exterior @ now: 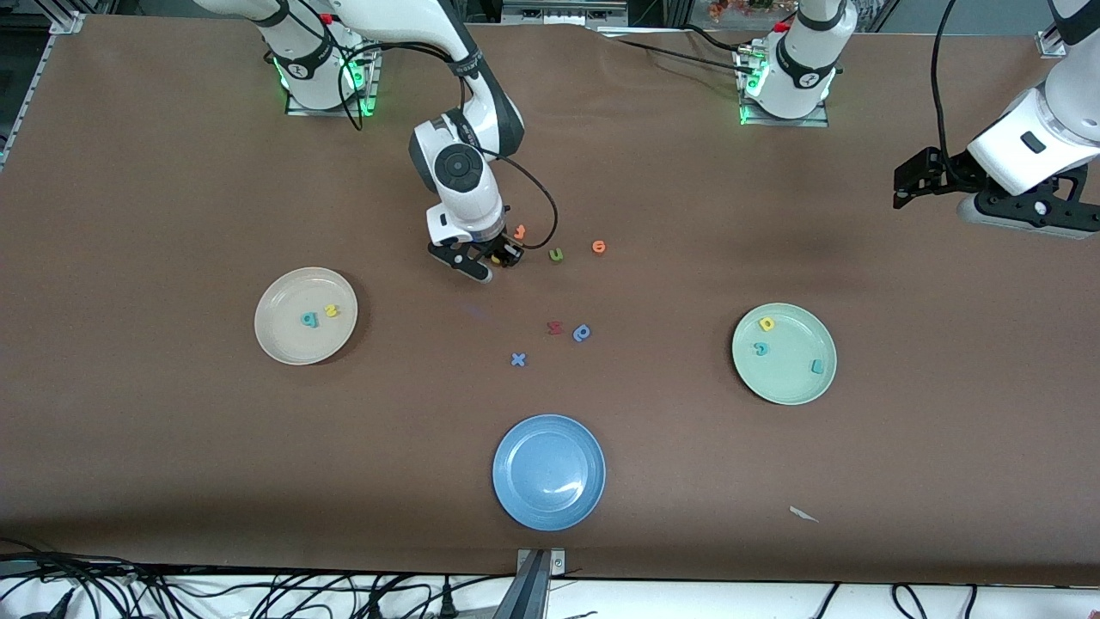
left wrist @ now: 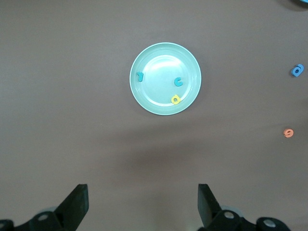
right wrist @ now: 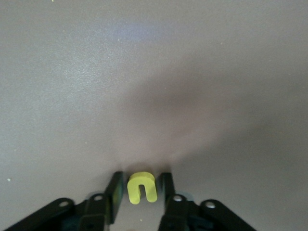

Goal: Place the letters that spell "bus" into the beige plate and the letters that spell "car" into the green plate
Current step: 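Carry the yellow u to the beige plate with the right gripper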

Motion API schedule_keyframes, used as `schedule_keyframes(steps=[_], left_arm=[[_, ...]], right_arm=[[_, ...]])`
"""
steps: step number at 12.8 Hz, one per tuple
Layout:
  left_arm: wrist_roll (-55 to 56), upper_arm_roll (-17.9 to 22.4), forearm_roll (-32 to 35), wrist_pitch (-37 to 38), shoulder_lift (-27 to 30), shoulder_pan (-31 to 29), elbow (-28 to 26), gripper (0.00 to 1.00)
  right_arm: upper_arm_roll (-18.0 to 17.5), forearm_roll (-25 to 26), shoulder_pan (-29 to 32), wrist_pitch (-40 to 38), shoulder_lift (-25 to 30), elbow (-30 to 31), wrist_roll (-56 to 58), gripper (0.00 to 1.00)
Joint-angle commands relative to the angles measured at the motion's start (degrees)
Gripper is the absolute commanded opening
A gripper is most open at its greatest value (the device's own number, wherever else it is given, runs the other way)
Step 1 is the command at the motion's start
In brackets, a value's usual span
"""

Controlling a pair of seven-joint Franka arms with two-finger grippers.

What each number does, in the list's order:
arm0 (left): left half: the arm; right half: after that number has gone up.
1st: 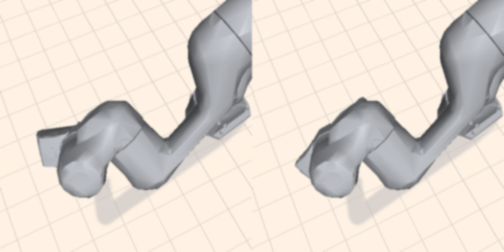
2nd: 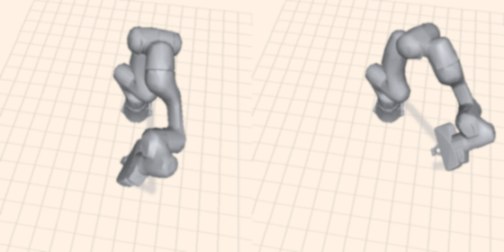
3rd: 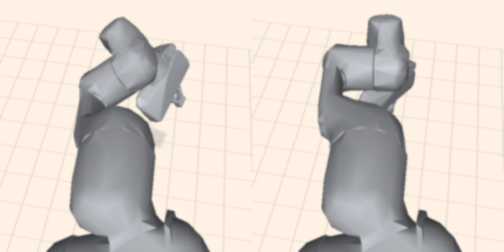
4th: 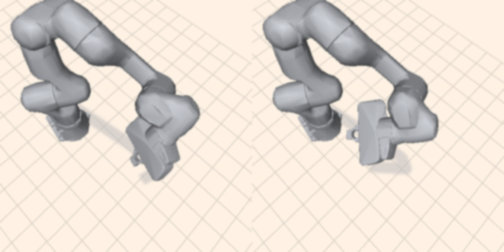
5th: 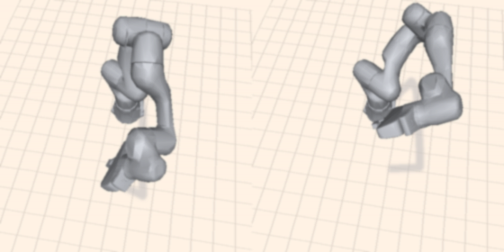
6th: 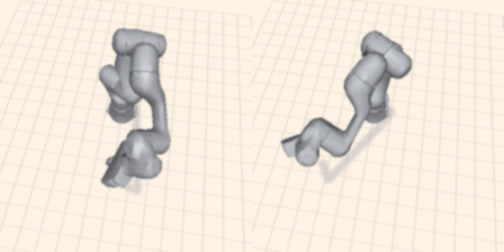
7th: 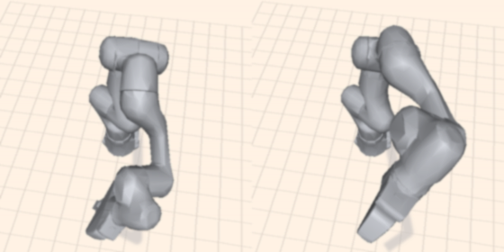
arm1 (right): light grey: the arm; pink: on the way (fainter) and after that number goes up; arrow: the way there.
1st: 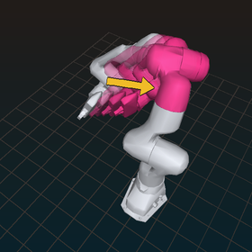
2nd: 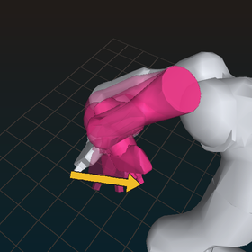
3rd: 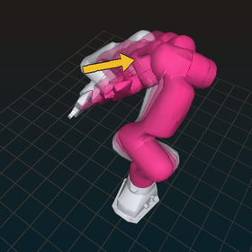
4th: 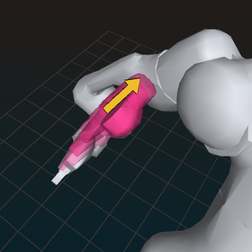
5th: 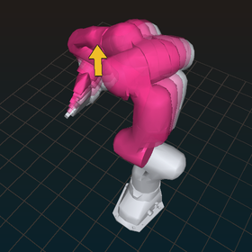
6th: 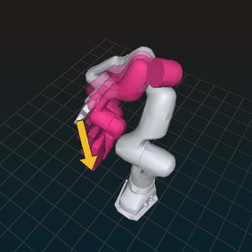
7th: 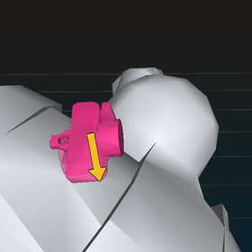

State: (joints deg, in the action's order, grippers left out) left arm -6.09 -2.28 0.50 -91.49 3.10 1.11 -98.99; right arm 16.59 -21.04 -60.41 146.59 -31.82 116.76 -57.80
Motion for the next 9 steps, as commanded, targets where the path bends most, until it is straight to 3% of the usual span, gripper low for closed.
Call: schedule_keyframes(steps=[1,5,7,9], left_arm=[[0.03,-0.18,0.21,0.79,-0.2,-0.32,1.08,1.0],[0.2,-0.18,0.03,0.79,-0.2,-0.32,1.17,1.0],[0.2,-0.09,0.03,0.79,-0.2,-0.32,1.17,1.0],[0.29,-0.09,0.03,1.14,-1.33,-0.23,3.43,1.0]], right_arm=[[0.2,0.12,-0.59,-0.43,-0.61,-0.84,-0.65,0.27],[0.2,0.21,-0.68,-0.6,-0.7,-1.62,-0.04,0.15],[1.34,1.43,0.2,-7.76,-0.7,-5.82,2.15,0.12],[7.46,4.68,0.47,-14.29,-0.26,-8.21,10.55,0.1]])
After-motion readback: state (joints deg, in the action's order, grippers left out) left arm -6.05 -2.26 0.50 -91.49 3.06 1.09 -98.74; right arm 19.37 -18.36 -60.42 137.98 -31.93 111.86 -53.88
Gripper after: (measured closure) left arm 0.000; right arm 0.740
